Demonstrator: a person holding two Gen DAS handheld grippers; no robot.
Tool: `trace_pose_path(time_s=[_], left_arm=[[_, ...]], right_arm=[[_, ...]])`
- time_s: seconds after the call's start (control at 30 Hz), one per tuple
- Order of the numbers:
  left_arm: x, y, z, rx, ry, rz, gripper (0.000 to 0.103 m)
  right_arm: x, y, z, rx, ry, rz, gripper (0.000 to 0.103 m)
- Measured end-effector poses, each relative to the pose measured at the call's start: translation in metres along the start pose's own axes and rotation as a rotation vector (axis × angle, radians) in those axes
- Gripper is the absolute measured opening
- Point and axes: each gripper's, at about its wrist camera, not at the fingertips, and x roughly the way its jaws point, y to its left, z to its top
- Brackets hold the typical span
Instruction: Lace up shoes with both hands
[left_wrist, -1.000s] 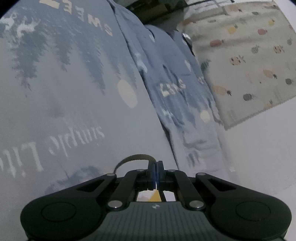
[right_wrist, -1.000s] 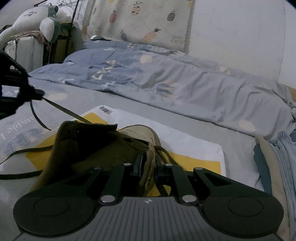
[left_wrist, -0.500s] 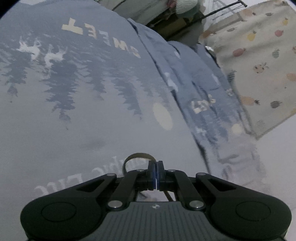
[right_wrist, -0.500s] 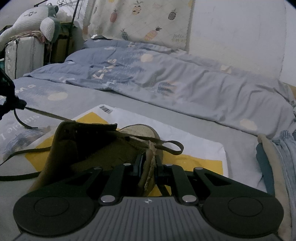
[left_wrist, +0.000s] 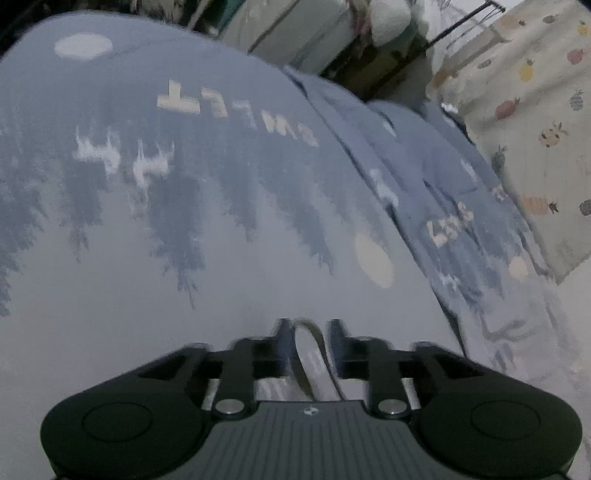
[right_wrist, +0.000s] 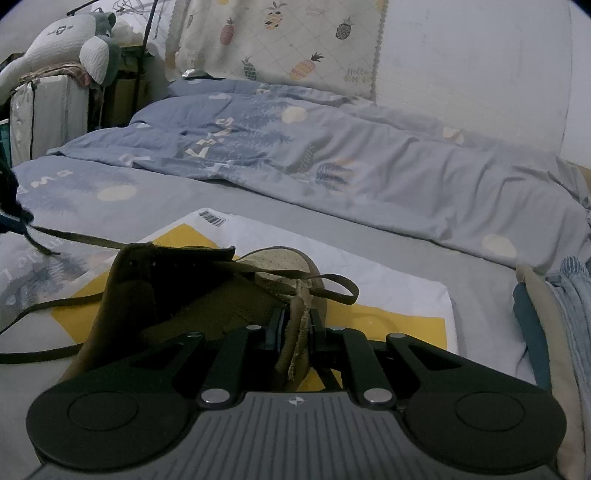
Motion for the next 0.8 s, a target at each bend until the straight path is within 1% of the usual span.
trace_pose_path(time_s=[0.03,0.07,0.13,0.17,0.23,0.3,0.33,0.37,0.43,0.5,0.57,0.63,0.67,0.7,0.8], left_arm=[[-0.004,-0.002,0.000,0.003,-0.015,-0.017,0.035],[-0.006,-0.004,-0.001,0.006,-0.010,-0.044,0.035],[-0.010,-0.010,-0.005,0.013,0.015,-0.099,0.035],[-0.011,-0.013,-0.008,0.013,0.038,-0.141,0.035],[-0.008,-0.020,-0.021,0.002,0.154,-0.289,0.035],[-0.003,-0.029,-0.040,-0.012,0.299,-0.431,0.035],[0.002,-0.037,-0.051,-0.004,0.380,-0.489,0.035],[0.004,-0.043,-0.062,0.010,0.436,-0.521,0.035],[0.008,-0.053,-0.080,0.039,0.511,-0.552,0.035],[0.012,-0.060,-0.094,0.064,0.558,-0.557,0.035],[0.016,-0.062,-0.103,0.056,0.576,-0.548,0.035],[0.022,-0.062,-0.110,0.037,0.595,-0.538,0.035],[0.025,-0.061,-0.113,0.020,0.606,-0.533,0.035],[0.027,-0.061,-0.116,0.010,0.611,-0.528,0.035],[0.030,-0.062,-0.120,0.000,0.602,-0.516,0.034]], right_arm=[[0.000,0.000,0.000,0.002,-0.001,0.002,0.009],[0.000,0.000,0.000,0.003,-0.001,0.002,0.009],[0.000,0.001,0.000,0.003,-0.001,0.002,0.009],[0.000,0.002,0.000,0.002,-0.001,0.000,0.009],[0.001,0.003,0.000,0.000,-0.002,-0.002,0.009],[0.001,0.003,-0.001,-0.002,-0.003,-0.004,0.009],[0.001,0.004,-0.001,-0.003,-0.003,-0.004,0.009],[0.001,0.004,-0.001,-0.004,-0.003,-0.005,0.009],[0.001,0.005,-0.001,-0.005,-0.004,-0.007,0.009],[0.001,0.005,-0.001,-0.007,-0.004,-0.008,0.009],[0.003,0.004,-0.002,-0.011,-0.006,-0.005,0.009],[0.003,0.001,-0.002,-0.003,-0.005,0.017,0.010],[0.002,-0.001,-0.002,0.005,-0.003,0.032,0.014],[0.001,-0.003,-0.001,0.015,-0.002,0.048,0.016],[-0.006,-0.011,0.002,0.035,-0.016,0.091,0.016]])
